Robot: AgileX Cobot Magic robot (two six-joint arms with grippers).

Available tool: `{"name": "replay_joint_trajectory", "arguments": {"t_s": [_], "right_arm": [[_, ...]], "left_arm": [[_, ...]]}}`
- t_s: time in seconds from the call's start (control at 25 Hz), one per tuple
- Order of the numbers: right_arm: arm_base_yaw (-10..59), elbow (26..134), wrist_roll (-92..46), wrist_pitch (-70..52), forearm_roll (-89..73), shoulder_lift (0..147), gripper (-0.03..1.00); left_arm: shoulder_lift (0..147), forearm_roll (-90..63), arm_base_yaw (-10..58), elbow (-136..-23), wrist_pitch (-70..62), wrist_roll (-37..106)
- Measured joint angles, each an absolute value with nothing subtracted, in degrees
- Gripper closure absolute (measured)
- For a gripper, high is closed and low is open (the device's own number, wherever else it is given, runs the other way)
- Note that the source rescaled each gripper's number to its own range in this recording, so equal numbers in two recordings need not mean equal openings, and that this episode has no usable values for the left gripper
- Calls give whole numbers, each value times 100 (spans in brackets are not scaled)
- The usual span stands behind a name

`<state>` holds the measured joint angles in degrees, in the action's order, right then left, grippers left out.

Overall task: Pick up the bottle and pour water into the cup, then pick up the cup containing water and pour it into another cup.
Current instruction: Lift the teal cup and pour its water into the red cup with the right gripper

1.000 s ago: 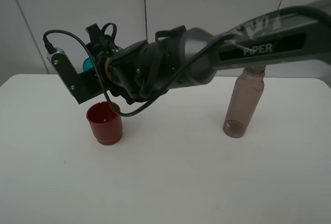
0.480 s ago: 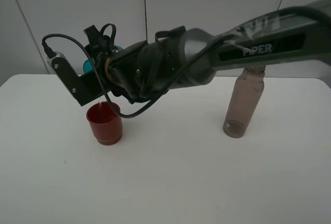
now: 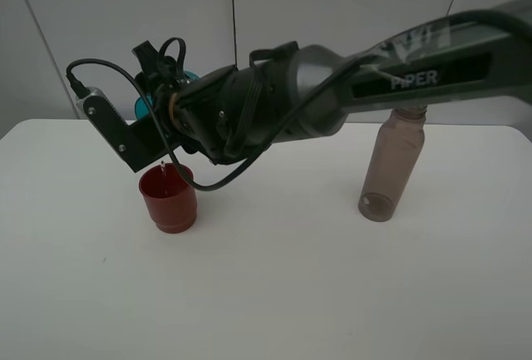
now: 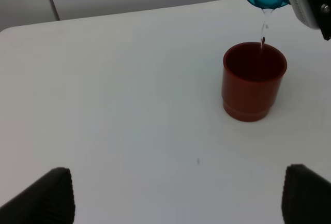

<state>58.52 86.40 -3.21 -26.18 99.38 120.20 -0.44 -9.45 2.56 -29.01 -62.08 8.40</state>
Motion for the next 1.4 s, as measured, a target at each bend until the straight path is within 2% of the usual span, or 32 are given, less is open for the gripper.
{"name": "replay_joint_trajectory", "arguments": {"t_s": [1.4], "right_arm": [[5852,8640,-1535,-2617,9938,12020,88]], "left_arm": [[-44,-945,256,-2901,-6208,840]]}}
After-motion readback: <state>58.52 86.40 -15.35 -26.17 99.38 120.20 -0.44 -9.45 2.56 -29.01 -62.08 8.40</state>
